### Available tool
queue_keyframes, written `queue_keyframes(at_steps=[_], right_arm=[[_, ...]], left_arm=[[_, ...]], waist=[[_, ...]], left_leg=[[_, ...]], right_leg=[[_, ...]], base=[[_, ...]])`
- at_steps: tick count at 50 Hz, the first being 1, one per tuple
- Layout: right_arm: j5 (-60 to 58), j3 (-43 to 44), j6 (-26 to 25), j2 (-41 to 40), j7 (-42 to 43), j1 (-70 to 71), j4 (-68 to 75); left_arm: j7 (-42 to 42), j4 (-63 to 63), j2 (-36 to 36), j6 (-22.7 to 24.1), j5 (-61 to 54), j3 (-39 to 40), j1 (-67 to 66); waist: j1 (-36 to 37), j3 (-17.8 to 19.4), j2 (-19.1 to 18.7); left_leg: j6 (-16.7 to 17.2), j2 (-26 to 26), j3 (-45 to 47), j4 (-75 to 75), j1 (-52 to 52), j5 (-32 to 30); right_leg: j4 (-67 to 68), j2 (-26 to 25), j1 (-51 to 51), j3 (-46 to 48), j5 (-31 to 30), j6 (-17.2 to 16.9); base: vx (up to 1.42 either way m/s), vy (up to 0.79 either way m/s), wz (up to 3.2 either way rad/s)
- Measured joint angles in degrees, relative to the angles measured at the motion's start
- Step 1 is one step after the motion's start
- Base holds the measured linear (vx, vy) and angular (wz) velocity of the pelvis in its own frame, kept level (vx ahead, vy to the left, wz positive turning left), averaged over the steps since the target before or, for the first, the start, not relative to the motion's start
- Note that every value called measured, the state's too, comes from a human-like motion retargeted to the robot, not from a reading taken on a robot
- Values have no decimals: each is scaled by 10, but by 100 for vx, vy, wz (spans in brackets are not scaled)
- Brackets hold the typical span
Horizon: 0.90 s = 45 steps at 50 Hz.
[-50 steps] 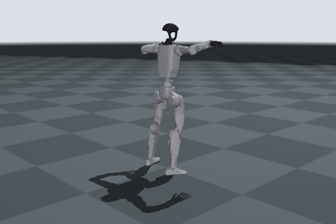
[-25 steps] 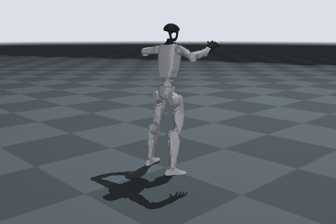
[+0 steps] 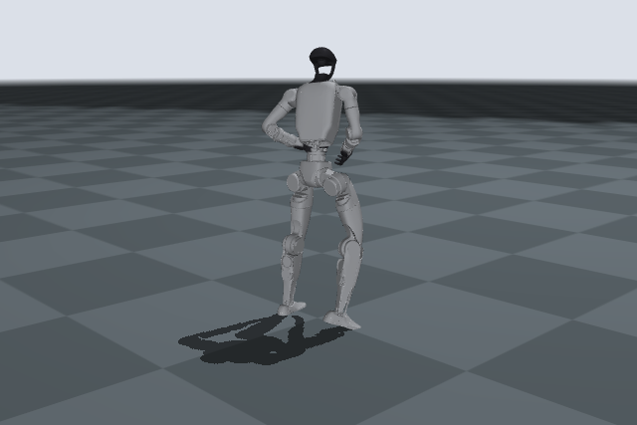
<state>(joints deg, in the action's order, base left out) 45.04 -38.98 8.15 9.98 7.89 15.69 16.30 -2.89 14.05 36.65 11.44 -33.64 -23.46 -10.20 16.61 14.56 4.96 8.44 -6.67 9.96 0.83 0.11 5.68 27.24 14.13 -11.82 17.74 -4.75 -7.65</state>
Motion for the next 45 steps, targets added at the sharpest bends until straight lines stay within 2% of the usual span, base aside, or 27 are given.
queue_keyframes(at_steps=[2, 5, 7, 12, 18, 20, 21, 22, 23, 25, 26, 27, 28, 29, 30, 31, 32, 34, 37, 42, 45], right_arm=[[-119, -21, 34, 12, 7, 11, 9], [-104, -53, 36, 16, -5, 10, -4], [-10, -76, -5, 20, -74, 4, -25], [-24, -84, 0, 40, -64, -6, -43], [13, -72, -28, 67, -66, -15, -67], [79, -75, -24, 68, -41, -16, -71], [242, -64, 7, 44, 35, -31, -73], [339, -57, 17, 34, 73, -37, -76], [304, -60, -15, 51, 35, -25, -81], [188, -56, -167, 107, -191, 3, -87], [203, -35, -218, 109, -261, 8, -70], [209, -18, -232, 110, -282, 12, -56], [196, -8, -174, 111, -203, 14, -45], [66, -4, -106, 127, -187, 29, -28], [-122, -3, -32, 150, -202, 50, -6], [-600, -46, -39, 199, -144, 94, 21], [-936, -71, -48, 234, -111, 120, 43], [-1009, -43, -67, 246, -130, 101, 57], [-1008, -8, -72, 267, -128, 69, 58], [-975, -20, -60, 288, -135, 57, 60], [-981, -51, -61, 277, -151, 88, 84]], left_arm=[[4, 12, 14, 28, -10, 26, -51], [16, 29, 40, 32, -46, 59, -111], [39, 36, 53, 14, -67, 78, -137], [9, 37, 85, 29, -64, 88, -159], [33, 88, 107, 6, -144, 54, -156], [26, 104, 101, 1, -173, 37, -145], [-24, 110, 84, -5, -211, 21, -127], [-51, 114, 71, -11, -231, 8, -112], [-33, 112, 63, -20, -215, 1, -103], [91, 88, 34, -70, -140, -10, -78], [126, 75, 15, -87, -115, -17, -62], [133, 63, 0, -92, -95, -24, -45], [82, 57, -11, -72, -86, -34, -26], [66, 46, -17, -33, -45, -40, -12], [66, 34, -20, 15, 11, -44, 1], [16, 33, -35, -12, -8, -46, 19], [-17, 31, -47, -34, -14, -48, 34], [-15, 22, -65, -52, 18, -51, 50], [-19, 2, -95, -64, 12, -63, 72], [-18, -34, -123, -74, -91, -99, 87], [-30, -85, -157, -92, -176, -133, 117]], waist=[[8, 5, -11], [16, 13, -29], [16, 22, -37], [11, 27, -45], [-9, 20, -70], [-23, 22, -84], [-32, 27, -93], [-41, 31, -101], [-51, 32, -107], [-75, 38, -116], [-87, 41, -120], [-98, 43, -123], [-106, 43, -126], [-114, 39, -128], [-122, 34, -130], [-126, 38, -135], [-131, 41, -138], [-146, 37, -135], [-168, 29, -131], [-197, 8, -114], [-202, 7, -118]], left_leg=[[2, -2, -12, 8, -3, -4], [5, 1, -27, 24, -4, -13], [6, 9, -35, 36, 1, -19], [11, 22, -46, 41, 6, -16], [24, 16, -49, 42, 4, -14], [27, 15, -50, 41, 4, -14], [28, 15, -52, 40, 4, -15], [28, 15, -53, 40, 4, -16], [26, 14, -52, 40, 5, -17], [16, 16, -50, 38, 8, -18], [11, 18, -49, 38, 11, -18], [8, 18, -45, 37, 12, -20], [7, 17, -40, 37, 13, -22], [9, 15, -32, 37, 13, -24], [12, 11, -24, 38, 14, -27], [17, 8, -9, 39, 22, -34], [19, 5, 3, 40, 27, -39], [17, 3, 16, 40, 34, -46], [16, -1, 29, 37, 43, -56], [14, 1, 45, -11, 34, -51], [16, -3, 43, -2, 48, -61]], right_leg=[[-19, -11, -9, -17, 5, -13], [-91, -18, -6, -29, 10, -28], [-154, -14, 4, -24, 6, -37], [-264, -10, 13, -11, -11, -74], [-283, -19, 7, -12, -32, -74], [-278, -17, 7, -8, -34, -74], [-277, -15, 8, -5, -33, -74], [-275, -14, 8, -2, -32, -74], [-272, -15, 8, -2, -31, -74], [-266, -12, 9, -3, -29, -74], [-264, -10, 11, -4, -27, -74], [-262, -9, 12, -4, -26, -73], [-261, -10, 12, -5, -25, -73], [-260, -14, 10, -8, -24, -73], [-259, -18, 8, -11, -22, -74], [-260, -25, 9, -22, -16, -74], [-261, -30, 9, -31, -11, -74], [-260, -35, 10, -41, -6, -74], [-259, -42, 12, -55, 3, -74], [-237, -38, 4, -73, 26, -74], [-252, -53, 19, -83, 22, -74]], base=[[3, -1, 59], [6, -4, 60], [9, -7, 55], [11, -16, 29], [12, -20, 6], [12, -17, 12], [12, -17, 16], [11, -18, 14], [10, -18, 9], [10, -16, 8], [11, -14, 9], [11, -14, 4], [10, -16, -8], [10, -18, -20], [9, -19, -50], [9, -18, -69], [11, -17, -74], [14, -15, -54], [16, -13, -54], [16, -11, -50], [12, -13, -42]])
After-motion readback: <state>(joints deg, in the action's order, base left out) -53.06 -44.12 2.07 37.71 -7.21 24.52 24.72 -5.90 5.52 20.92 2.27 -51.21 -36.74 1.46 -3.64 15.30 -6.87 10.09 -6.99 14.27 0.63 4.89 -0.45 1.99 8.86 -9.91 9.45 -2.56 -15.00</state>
